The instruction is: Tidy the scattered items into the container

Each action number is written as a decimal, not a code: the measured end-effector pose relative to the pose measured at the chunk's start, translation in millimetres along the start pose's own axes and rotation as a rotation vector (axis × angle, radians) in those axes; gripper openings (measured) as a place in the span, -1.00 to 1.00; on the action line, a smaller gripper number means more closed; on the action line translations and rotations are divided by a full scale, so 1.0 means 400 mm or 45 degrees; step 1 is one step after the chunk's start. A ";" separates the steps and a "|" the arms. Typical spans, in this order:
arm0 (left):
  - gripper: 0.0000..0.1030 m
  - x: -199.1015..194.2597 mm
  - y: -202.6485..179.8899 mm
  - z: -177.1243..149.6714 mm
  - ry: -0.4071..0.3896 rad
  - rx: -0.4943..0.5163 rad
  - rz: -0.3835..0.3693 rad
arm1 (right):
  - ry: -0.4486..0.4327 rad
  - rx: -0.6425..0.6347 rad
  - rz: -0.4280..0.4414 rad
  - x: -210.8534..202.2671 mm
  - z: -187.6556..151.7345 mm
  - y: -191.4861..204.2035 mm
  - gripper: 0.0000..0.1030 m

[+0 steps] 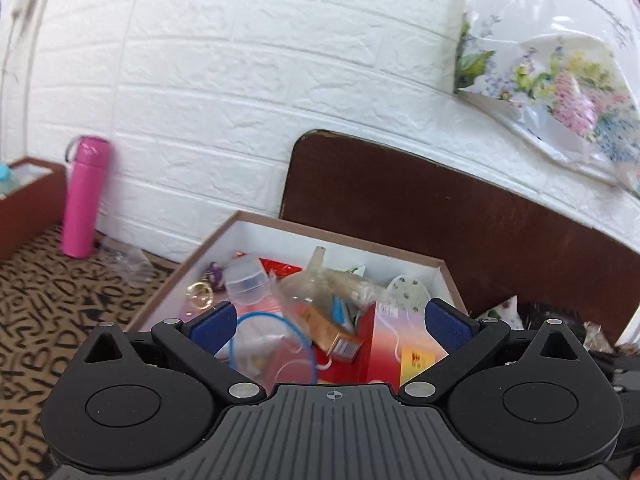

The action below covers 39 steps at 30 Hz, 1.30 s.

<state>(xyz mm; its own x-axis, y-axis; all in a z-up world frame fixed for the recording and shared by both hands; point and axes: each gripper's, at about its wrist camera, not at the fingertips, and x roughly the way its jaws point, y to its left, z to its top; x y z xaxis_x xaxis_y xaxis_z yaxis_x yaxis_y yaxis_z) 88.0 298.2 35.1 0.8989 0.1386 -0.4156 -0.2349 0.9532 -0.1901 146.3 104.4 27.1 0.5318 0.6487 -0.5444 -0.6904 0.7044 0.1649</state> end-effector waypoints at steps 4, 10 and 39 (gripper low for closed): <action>1.00 -0.070 -0.041 -0.043 0.007 0.140 0.085 | -0.016 -0.051 -0.039 -0.064 -0.050 0.036 0.99; 1.00 -0.101 -0.054 -0.075 0.090 0.145 0.088 | 0.037 -0.054 -0.073 -0.102 -0.094 0.058 0.99; 1.00 -0.128 -0.066 -0.083 0.183 0.139 0.105 | 0.082 -0.103 -0.146 -0.133 -0.124 0.117 0.99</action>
<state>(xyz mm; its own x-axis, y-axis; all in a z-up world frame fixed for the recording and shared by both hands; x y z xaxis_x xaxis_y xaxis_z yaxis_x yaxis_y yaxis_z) 35.9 257.2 32.0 0.8144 0.1851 -0.5500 -0.2571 0.9648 -0.0560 61.4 88.7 23.0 0.5787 0.5436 -0.6079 -0.6655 0.7457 0.0333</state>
